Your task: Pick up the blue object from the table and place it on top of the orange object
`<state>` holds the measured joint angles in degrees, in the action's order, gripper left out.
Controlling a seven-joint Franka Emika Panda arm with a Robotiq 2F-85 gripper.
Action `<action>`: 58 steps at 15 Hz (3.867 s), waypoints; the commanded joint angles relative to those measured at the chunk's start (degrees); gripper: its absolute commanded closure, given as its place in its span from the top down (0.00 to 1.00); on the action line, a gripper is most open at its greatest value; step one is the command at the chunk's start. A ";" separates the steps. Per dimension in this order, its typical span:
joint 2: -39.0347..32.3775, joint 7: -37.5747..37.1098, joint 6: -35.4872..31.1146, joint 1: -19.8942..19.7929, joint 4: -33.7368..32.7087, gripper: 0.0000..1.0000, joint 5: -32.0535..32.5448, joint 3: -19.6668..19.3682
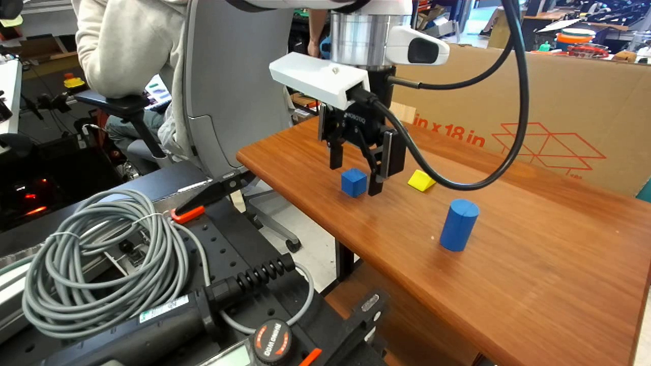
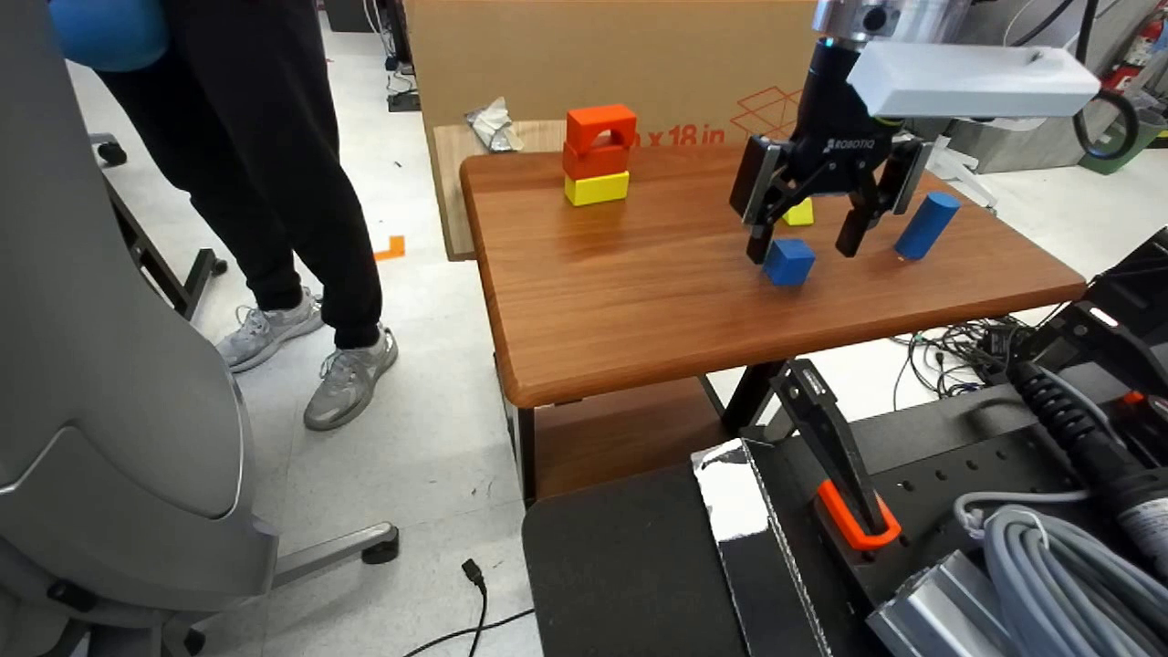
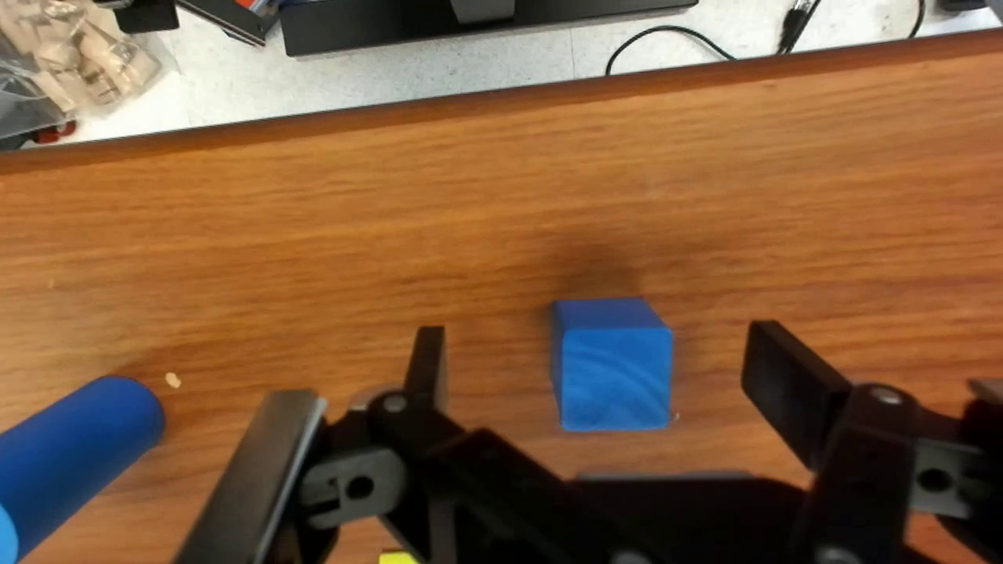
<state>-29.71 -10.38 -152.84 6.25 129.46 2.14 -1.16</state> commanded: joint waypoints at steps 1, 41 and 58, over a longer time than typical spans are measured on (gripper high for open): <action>-2.41 -3.61 -0.14 3.35 -2.00 0.66 2.74 -2.68; 7.14 3.47 20.42 4.51 -23.17 0.09 7.46 6.49; -4.72 7.67 25.28 5.10 -33.08 0.09 5.55 7.50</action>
<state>-32.38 -4.69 -131.04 11.18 99.79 9.20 6.08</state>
